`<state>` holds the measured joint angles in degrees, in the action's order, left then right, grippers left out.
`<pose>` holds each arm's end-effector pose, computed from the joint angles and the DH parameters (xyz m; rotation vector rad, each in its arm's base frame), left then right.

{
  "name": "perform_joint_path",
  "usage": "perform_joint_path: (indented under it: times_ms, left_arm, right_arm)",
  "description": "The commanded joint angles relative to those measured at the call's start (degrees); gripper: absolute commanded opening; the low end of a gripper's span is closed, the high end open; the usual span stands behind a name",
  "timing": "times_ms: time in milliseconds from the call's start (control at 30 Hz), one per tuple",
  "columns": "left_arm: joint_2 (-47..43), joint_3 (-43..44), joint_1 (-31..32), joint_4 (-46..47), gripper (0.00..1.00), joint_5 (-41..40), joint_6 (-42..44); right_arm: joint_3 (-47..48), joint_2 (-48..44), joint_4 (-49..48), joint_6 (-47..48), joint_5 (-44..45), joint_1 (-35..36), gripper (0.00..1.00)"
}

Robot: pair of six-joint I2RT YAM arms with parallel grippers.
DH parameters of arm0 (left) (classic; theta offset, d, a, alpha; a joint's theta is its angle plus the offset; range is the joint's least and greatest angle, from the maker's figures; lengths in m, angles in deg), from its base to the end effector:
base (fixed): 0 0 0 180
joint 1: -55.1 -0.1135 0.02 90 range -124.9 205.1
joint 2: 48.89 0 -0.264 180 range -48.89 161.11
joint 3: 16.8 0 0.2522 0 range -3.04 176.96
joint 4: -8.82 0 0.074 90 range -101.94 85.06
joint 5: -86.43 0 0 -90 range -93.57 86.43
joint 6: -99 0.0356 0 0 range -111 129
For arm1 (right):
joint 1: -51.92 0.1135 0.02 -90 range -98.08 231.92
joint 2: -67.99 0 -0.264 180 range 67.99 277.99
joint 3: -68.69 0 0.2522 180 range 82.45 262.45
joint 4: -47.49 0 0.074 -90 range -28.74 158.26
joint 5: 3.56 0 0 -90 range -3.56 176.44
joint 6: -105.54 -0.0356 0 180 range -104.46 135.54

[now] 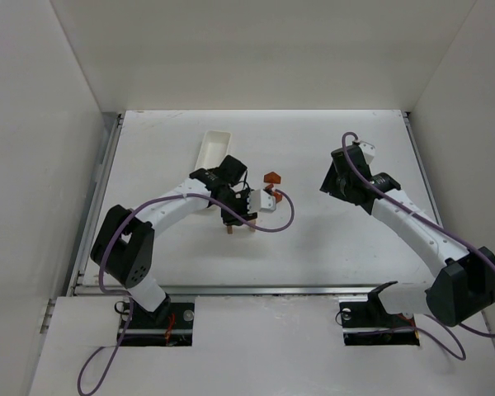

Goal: Build the wood block tower

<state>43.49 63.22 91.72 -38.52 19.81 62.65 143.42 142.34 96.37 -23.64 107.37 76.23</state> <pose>0.2573 -0.2089 0.2312 1.8945 1.6855 -0.4166 0.2532 0.1004 0.2891 0.4656 2.3011 0.0990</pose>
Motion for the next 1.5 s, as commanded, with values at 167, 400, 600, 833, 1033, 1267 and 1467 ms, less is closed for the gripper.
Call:
perform_joint_path:
  times_ms: [167,400,600,833,1033,1267,1467]
  left_arm:
    - [-2.99,-0.43,-0.41,0.27,0.02,0.71,-0.56]
    - [-3.52,-0.96,-0.94,0.27,0.02,0.71,-0.56]
    - [-3.52,-0.96,-0.94,0.27,0.02,1.23,-1.09]
    - [-3.52,-0.96,-0.94,0.27,0.02,1.85,-1.62]
    - [-3.52,-0.96,-0.94,0.27,0.02,1.85,-1.62]
    - [-3.52,-0.96,-0.94,0.80,0.05,1.32,-1.62]
    - [-3.52,-1.48,-0.94,0.80,0.06,1.32,-1.62]
  right_arm:
    - [0.64,-0.17,-2.86,0.77,-0.19,-0.32,0.55]
    - [0.64,-0.17,-2.86,0.77,-0.19,-0.32,0.55]
    - [0.64,-0.17,-2.86,0.77,-0.19,-0.32,0.55]
    - [0.64,-0.17,-2.86,0.77,-0.19,-0.32,0.55]
    - [0.64,-0.17,-2.86,1.29,-0.19,-0.32,0.55]
    - [0.64,-0.17,-2.86,1.30,-0.71,-0.32,0.55]
    - [0.64,-0.17,-2.86,1.30,-0.71,-0.32,0.55]
